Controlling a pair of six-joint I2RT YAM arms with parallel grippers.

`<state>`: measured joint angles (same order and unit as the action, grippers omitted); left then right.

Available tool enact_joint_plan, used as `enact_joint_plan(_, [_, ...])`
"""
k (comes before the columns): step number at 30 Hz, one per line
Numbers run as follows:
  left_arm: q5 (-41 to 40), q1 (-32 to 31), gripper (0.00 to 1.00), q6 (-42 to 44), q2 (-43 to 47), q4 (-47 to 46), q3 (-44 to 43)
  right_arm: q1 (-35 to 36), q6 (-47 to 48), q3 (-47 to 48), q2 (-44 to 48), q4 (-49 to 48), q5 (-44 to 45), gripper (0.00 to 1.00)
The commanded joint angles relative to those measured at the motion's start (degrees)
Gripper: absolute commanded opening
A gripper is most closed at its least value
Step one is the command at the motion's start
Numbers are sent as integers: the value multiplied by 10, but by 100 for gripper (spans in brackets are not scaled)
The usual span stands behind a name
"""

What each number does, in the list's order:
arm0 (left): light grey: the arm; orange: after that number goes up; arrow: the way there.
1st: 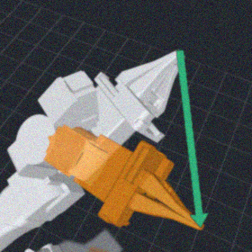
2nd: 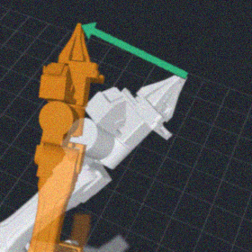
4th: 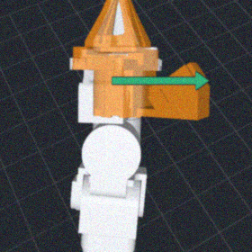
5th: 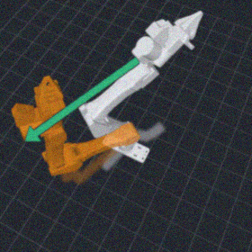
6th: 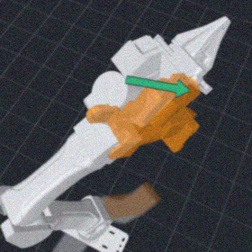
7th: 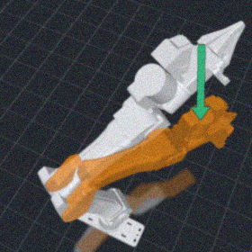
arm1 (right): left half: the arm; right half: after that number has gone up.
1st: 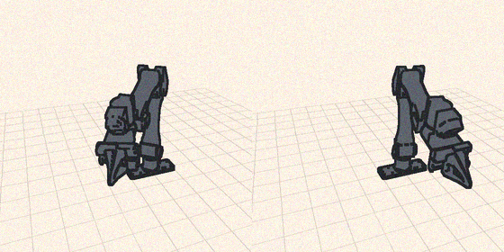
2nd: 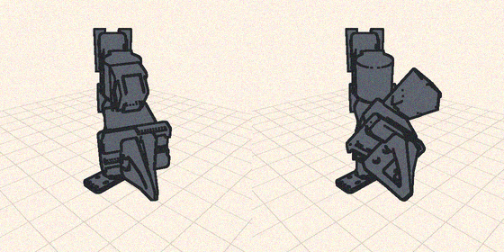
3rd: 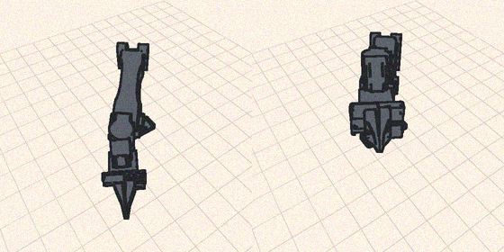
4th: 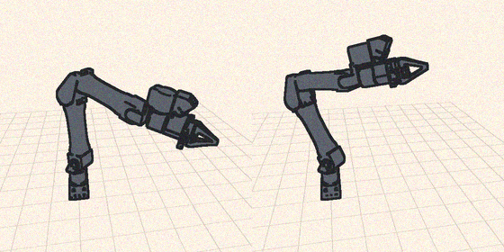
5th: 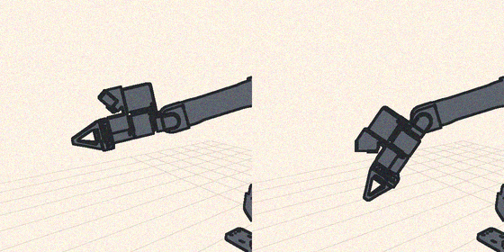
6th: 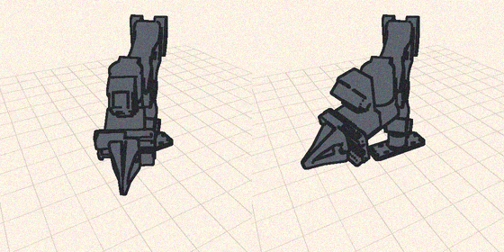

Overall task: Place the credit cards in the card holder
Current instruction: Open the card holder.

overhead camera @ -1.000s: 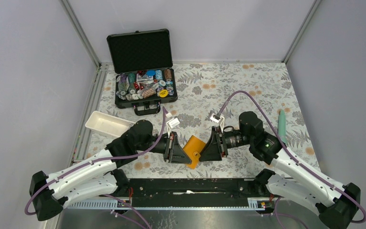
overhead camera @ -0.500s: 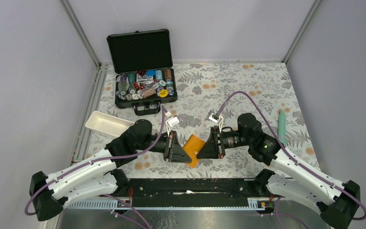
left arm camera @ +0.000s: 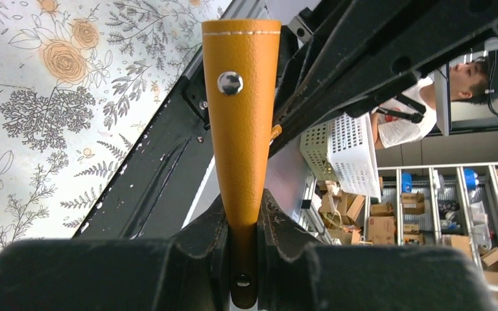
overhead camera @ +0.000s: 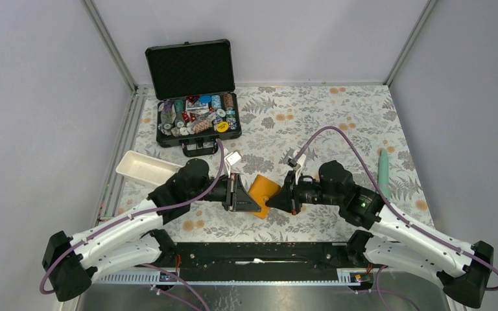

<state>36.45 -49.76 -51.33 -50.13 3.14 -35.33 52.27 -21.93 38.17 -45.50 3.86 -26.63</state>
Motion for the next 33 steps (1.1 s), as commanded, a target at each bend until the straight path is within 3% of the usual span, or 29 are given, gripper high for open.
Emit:
enact_joint_plan(1, [11,4,0,-55,-15,-125,4,26,66,38,-21,9,84,0])
enact_joint_plan(11, [32,35,0,-111,-36,-196,42,130,114,68,-60,24,174,0])
enact_joint_plan(16, [34,45,0,-108,-37,-187,49,155,115,73,-61,20,198,0])
enact_joint_plan(20, [-1,60,0,-62,1,-135,50,155,75,63,-16,29,317,2])
enact_joint_plan(23, [-73,67,0,-12,51,-64,45,155,43,60,32,76,446,35])
enact_joint_plan(26, [-150,67,0,43,89,23,30,154,12,63,65,125,535,50])
enact_joint_plan(29, [-202,67,0,71,111,65,25,154,-23,63,78,138,561,58])
enact_joint_plan(33, [-246,59,0,83,120,91,26,154,-79,55,73,76,495,61])
